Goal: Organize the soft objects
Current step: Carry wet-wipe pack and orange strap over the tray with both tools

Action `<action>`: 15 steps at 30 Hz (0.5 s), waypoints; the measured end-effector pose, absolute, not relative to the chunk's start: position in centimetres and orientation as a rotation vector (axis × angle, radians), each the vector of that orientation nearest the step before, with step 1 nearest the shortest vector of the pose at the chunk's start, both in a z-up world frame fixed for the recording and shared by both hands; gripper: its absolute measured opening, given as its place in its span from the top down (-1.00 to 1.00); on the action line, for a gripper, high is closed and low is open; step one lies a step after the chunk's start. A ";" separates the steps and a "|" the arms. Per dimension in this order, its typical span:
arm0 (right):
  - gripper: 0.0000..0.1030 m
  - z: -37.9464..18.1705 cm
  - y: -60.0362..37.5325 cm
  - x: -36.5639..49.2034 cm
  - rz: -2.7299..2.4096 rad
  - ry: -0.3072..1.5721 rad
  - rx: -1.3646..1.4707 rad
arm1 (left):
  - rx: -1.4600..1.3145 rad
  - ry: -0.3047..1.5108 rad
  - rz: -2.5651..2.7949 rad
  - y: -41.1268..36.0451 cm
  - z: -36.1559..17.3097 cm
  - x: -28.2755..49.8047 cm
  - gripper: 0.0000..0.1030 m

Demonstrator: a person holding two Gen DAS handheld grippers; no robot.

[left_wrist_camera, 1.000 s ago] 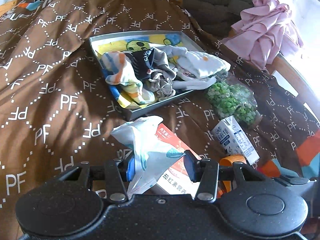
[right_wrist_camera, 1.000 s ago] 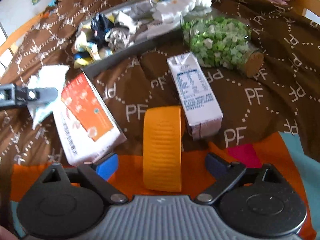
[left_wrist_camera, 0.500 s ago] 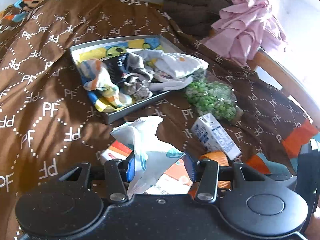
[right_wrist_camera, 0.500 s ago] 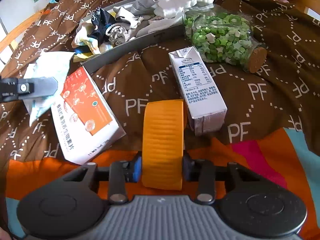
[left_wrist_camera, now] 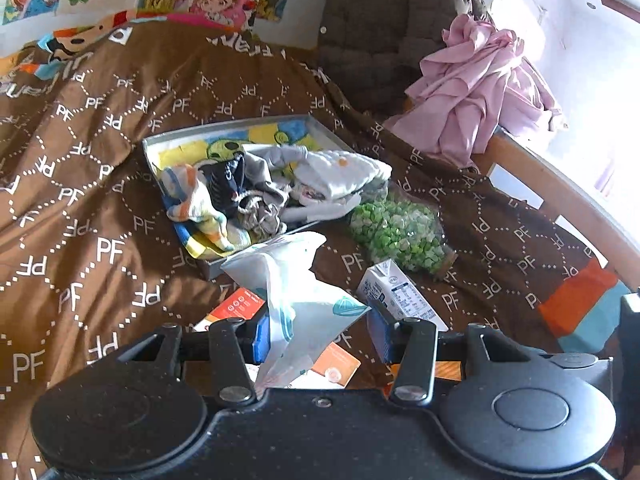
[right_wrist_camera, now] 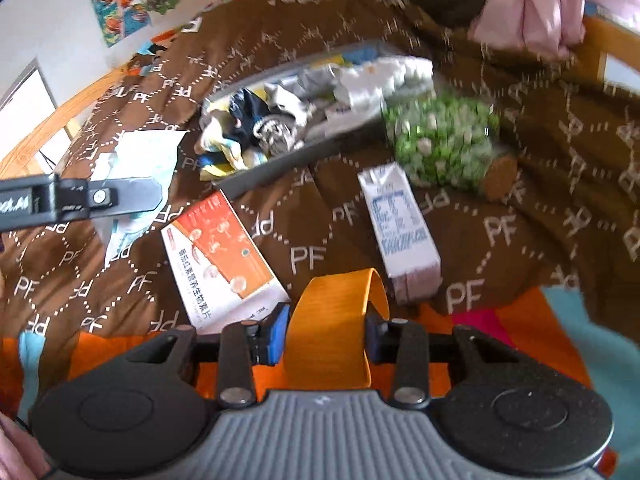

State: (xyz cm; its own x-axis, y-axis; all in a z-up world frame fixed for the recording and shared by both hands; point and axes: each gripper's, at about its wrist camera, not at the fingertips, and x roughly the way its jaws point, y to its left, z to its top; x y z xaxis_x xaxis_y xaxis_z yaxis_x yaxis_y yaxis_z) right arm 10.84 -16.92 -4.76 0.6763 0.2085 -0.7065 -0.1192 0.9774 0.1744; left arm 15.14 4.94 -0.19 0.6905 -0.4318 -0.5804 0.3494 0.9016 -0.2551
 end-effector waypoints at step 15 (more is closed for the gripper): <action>0.21 -1.5 -13.5 10.2 0.256 0.661 -0.227 | -0.033 0.626 -0.358 4.4 0.4 15.4 0.02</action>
